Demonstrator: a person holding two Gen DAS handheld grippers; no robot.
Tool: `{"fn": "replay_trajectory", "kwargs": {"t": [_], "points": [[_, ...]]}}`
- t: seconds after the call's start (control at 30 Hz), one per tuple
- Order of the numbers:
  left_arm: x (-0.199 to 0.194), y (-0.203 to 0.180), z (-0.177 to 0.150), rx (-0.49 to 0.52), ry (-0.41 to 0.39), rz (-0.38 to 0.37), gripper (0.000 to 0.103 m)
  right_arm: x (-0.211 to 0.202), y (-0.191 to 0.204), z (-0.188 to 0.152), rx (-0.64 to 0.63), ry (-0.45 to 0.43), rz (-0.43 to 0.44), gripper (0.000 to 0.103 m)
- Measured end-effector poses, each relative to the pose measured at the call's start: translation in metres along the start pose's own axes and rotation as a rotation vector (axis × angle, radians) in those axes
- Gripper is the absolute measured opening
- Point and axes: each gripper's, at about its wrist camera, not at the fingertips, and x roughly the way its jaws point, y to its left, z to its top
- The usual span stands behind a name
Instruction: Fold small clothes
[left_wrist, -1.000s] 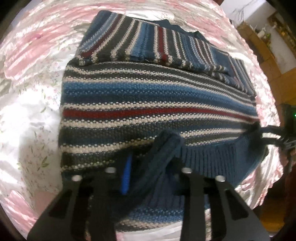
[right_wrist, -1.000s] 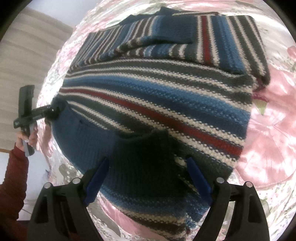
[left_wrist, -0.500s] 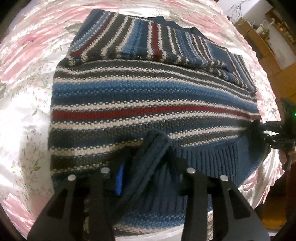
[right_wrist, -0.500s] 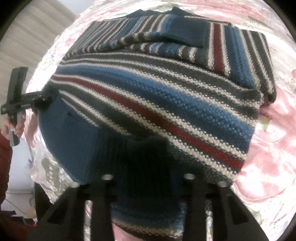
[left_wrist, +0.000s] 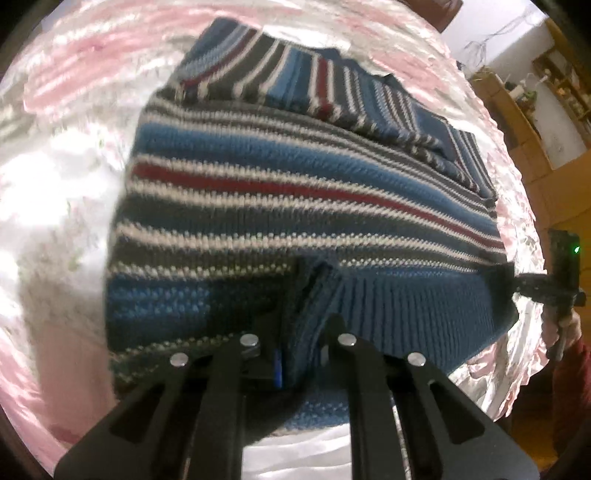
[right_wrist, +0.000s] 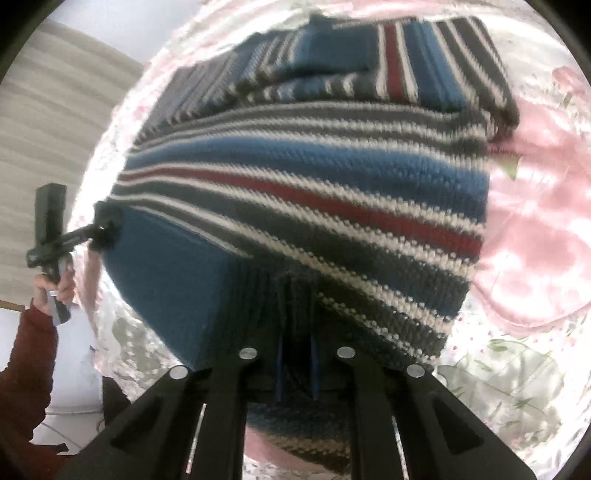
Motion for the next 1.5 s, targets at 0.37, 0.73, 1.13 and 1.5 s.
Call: {"fn": "replay_trajectory", "kwargs": {"t": [0.37,0.73,1.13,1.5], "points": [[-0.057,-0.031,0.083,0.014,-0.19,-0.075,0.009,-0.08,0.006,0.064,-0.005,-0.198,0.073,0.01],[-0.03,-0.045,0.225,-0.039,-0.319,-0.029,0.009,-0.099,-0.025,0.198,0.058,-0.286,-0.04,0.01],[0.052,-0.035,0.291,-0.067,-0.298,0.06,0.009,-0.045,-0.08,0.267,0.155,-0.255,-0.141,0.01],[0.091,0.003,0.281,-0.226,-0.201,0.08,0.017,0.001,-0.107,0.259,0.239,-0.22,-0.183,0.023]]}}
